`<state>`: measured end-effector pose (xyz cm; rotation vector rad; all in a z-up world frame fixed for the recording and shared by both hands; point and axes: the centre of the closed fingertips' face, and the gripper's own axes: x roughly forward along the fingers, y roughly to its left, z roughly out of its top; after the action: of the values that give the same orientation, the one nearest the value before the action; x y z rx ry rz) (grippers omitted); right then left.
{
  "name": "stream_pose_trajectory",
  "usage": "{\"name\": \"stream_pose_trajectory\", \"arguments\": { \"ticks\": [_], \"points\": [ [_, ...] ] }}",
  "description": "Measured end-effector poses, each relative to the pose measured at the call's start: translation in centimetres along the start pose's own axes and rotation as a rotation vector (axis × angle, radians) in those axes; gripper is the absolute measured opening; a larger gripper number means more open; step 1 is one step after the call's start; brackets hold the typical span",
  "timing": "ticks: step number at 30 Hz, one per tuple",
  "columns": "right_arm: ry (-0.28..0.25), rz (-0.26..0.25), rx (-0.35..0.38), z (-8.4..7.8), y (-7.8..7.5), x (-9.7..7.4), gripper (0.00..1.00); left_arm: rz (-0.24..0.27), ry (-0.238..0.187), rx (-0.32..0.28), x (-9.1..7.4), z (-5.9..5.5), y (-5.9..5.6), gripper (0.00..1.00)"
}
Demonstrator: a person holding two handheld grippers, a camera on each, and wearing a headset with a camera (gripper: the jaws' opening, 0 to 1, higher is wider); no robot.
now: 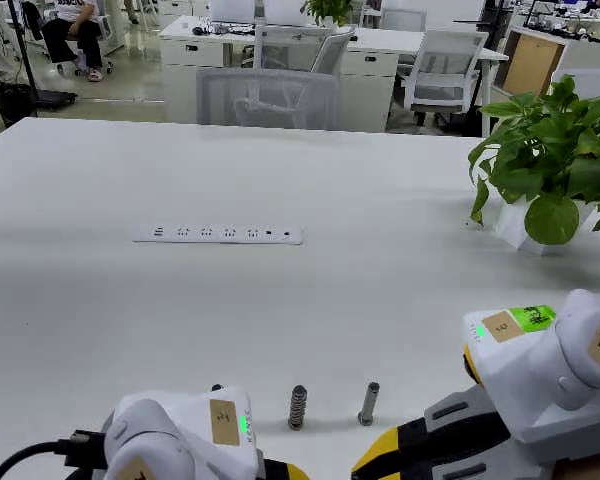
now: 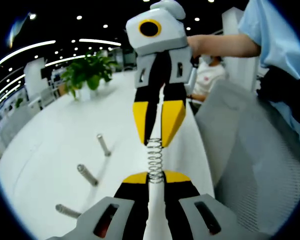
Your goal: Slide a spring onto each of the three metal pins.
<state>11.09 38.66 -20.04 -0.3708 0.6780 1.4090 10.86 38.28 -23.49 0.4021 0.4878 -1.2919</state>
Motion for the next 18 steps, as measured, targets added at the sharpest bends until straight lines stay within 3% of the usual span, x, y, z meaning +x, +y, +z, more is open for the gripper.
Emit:
{"name": "stream_pose_trajectory", "arguments": {
  "ticks": [10,18],
  "points": [
    [0.053,-0.003,-0.063,-0.27,0.11,0.12,0.12,0.002,0.001,-0.019,0.48,-0.17,-0.18,0.10],
    [0.065,-0.002,-0.081,-0.49,0.07,-0.15,0.12,0.007,-0.010,-0.013,0.52,0.01,-0.21,0.09]
  ]
}}
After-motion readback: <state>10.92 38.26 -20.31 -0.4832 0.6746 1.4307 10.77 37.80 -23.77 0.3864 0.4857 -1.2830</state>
